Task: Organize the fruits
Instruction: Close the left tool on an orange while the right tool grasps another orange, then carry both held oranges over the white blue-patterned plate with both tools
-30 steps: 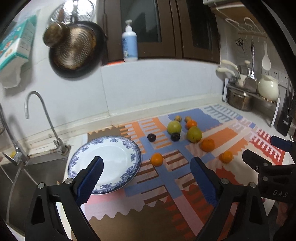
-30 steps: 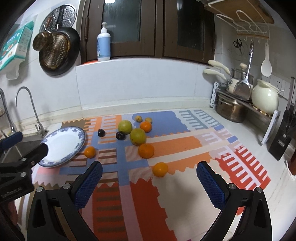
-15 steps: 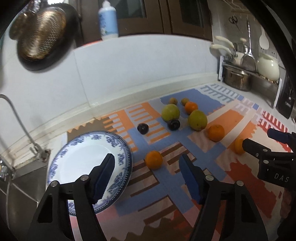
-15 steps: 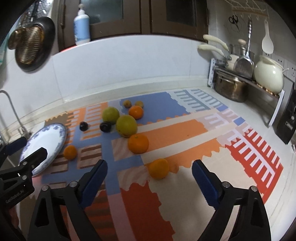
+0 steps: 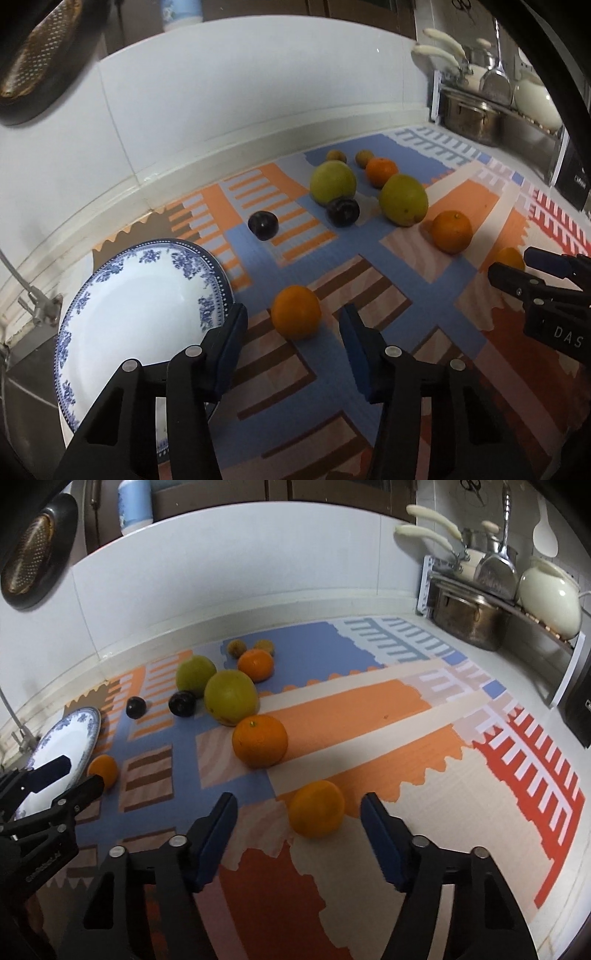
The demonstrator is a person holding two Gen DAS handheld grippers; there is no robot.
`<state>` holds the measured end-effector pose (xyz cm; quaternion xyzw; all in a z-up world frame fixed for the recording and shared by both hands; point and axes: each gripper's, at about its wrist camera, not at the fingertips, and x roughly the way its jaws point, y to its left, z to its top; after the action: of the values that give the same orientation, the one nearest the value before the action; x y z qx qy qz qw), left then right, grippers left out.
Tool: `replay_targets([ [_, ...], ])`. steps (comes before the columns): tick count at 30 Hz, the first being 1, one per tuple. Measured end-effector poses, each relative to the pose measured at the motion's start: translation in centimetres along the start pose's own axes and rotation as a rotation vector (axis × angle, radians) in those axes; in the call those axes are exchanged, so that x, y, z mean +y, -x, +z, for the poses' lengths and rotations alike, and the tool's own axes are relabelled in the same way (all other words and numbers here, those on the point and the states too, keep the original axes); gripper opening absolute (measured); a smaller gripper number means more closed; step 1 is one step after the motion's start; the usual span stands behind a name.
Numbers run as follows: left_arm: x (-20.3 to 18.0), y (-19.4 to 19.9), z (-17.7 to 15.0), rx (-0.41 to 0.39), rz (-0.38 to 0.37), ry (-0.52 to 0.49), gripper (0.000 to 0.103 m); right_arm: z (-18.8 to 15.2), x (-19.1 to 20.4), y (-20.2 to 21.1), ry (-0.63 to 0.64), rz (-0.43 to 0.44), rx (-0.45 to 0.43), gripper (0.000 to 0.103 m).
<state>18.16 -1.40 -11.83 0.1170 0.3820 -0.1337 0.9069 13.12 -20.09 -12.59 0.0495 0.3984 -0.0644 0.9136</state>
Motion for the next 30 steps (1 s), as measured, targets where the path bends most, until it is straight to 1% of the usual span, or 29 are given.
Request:
replay_targets([
  [2, 0.0, -0.6, 0.1, 0.014, -0.003, -0.006, 0.048, 0.0, -0.2, -0.6, -0.01, 0.001, 0.019, 0.063],
  [4, 0.0, -1.1, 0.1, 0.03, -0.002, -0.009, 0.046, 0.0, -0.3, -1.2, -0.018, 0.005, 0.036, 0.057],
  [6, 0.0, -1.6, 0.1, 0.044, -0.003, -0.006, 0.041, 0.0, -0.4, -1.5, -0.02, 0.006, 0.045, 0.053],
  [8, 0.2, -2.0, 0.0, 0.058, -0.01, 0.0, 0.039, 0.1, -0.4, -1.7, -0.019, 0.002, 0.048, 0.05],
  [11, 0.2, -2.1, -0.1, 0.062, -0.018, 0.005, 0.032, 0.2, -0.5, -1.9, -0.022, -0.009, 0.052, 0.042],
  [12, 0.2, -2.1, -0.1, 0.062, -0.019, 0.004, 0.031, 0.2, -0.6, -2.0, -0.024, -0.011, 0.054, 0.038],
  [15, 0.1, -2.2, -0.1, 0.062, -0.018, 0.002, 0.031, 0.3, -0.8, -2.0, -0.027, -0.015, 0.057, 0.034],
  [19, 0.1, -2.2, 0.0, 0.059, -0.025, 0.004, 0.031, 0.3, -0.7, -1.9, -0.019, -0.01, 0.056, 0.034],
  [23, 0.0, -1.7, -0.1, 0.038, -0.033, 0.007, 0.031, 0.4, -0.4, -1.4, -0.006, 0.008, 0.043, 0.034],
  [27, 0.2, -0.6, 0.0, 0.013, -0.044, 0.019, 0.031, 0.7, 0.0, -0.6, 0.012, 0.027, 0.016, 0.034],
  [30, 0.5, 0.6, 0.2, -0.017, -0.036, 0.023, 0.031, 1.0, 0.5, 0.1, 0.03, 0.046, -0.005, 0.034],
])
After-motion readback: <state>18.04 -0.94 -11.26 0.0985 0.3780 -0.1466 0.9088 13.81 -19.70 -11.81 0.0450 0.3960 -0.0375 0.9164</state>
